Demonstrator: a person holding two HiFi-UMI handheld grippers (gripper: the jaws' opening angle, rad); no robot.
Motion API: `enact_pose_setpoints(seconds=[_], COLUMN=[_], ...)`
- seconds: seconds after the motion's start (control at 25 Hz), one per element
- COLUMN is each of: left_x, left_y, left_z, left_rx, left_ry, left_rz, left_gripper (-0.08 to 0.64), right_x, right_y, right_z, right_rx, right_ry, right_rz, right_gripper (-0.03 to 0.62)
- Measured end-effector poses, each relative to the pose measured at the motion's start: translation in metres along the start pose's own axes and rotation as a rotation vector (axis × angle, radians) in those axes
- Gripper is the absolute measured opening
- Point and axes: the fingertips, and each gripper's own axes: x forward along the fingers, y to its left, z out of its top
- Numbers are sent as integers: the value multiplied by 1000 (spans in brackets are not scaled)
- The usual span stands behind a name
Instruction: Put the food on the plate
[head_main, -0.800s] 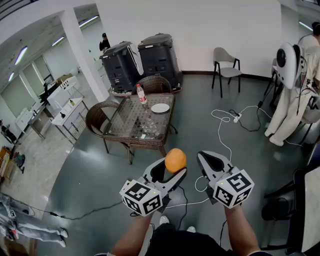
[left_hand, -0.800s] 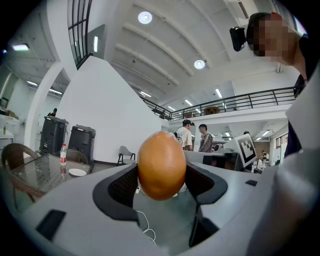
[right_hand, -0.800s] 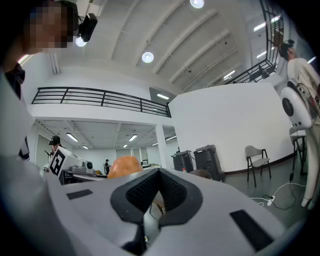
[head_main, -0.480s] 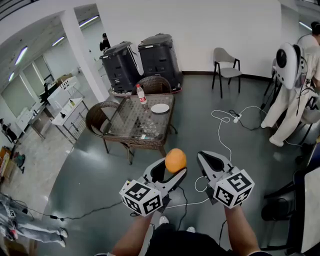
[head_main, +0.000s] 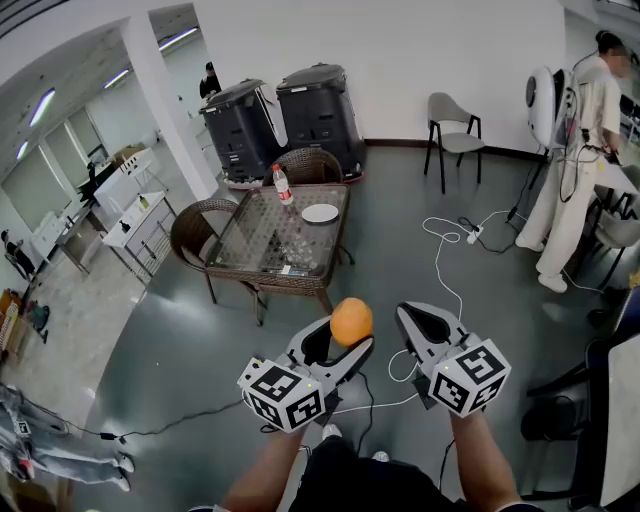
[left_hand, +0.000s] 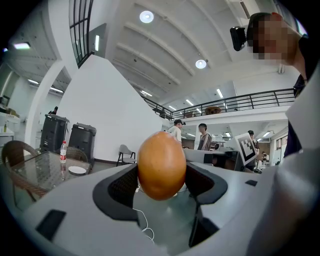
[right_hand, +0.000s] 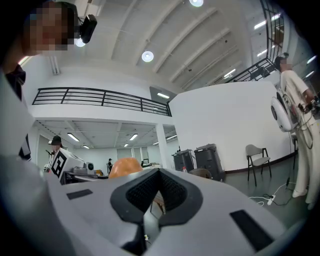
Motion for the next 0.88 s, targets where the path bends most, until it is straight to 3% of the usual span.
enact_pose_setpoints(seconds=[0.08, 0.28, 0.52, 0.88], left_x=[12, 103, 123, 181], left_y=[1, 11, 47, 140], left_z=[11, 71, 63, 84], left_rx=[-5, -30, -49, -73], left_ry=[6, 12, 12, 21], left_rz=[0, 19, -3, -56], left_gripper=[301, 299, 300, 299], right_x=[4, 26, 53, 147], right_y=[-12, -100, -123, -181], right_z=[12, 74, 62, 67], right_rx=[5, 23, 18, 21], right_ry=[7, 39, 60, 96], right_rz=[-2, 5, -26, -78], right_gripper=[5, 5, 5, 5])
